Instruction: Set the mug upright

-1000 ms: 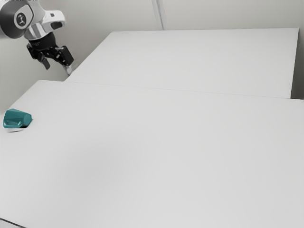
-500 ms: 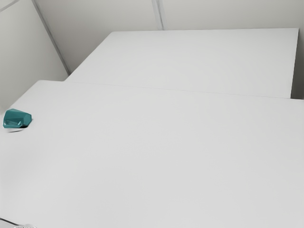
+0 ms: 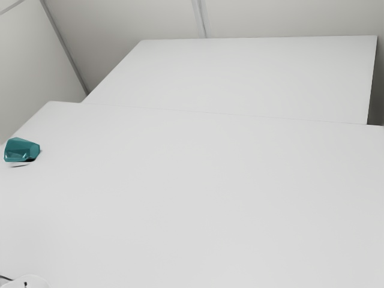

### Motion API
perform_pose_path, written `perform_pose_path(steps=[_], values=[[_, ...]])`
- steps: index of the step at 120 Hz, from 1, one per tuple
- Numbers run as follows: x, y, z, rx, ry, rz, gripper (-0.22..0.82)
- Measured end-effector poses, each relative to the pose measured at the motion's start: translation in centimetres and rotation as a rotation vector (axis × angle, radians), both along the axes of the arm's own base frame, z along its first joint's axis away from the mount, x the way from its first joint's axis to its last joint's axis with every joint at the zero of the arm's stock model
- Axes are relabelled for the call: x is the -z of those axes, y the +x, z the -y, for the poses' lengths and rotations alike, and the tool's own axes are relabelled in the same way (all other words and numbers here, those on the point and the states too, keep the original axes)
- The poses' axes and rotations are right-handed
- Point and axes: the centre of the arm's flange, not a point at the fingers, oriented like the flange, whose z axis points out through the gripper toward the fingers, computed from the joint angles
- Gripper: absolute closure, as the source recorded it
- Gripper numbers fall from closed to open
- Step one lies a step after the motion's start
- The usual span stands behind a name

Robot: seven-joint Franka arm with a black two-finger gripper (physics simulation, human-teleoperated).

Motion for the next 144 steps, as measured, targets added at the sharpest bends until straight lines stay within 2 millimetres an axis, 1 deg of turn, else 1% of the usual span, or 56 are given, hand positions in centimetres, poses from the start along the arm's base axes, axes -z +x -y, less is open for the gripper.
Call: perform_pose_path(steps=[15, 30, 36, 56, 68, 77, 88, 104, 120, 144], values=[[1.6, 0.6, -2.8, 0.066, 0.037, 0.042, 0.00], [3.3, 1.9, -4.3, 0.125, 0.089, 0.076, 0.00], [3.8, 2.6, -4.9, 0.144, 0.116, 0.097, 0.00], [5.5, 6.4, -6.8, 0.203, 0.198, 0.195, 0.00], [6.5, 8.9, -6.8, 0.230, 0.219, 0.270, 0.00], [7.0, 10.2, -6.8, 0.237, 0.234, 0.321, 0.00], [8.4, 11.7, -6.5, 0.243, 0.232, 0.372, 0.00], [10.3, 12.3, -6.5, 0.226, 0.218, 0.427, 0.00], [10.7, 12.7, -6.9, 0.216, 0.225, 0.475, 0.00], [12.5, 13.2, -7.2, 0.209, 0.220, 0.519, 0.00]])
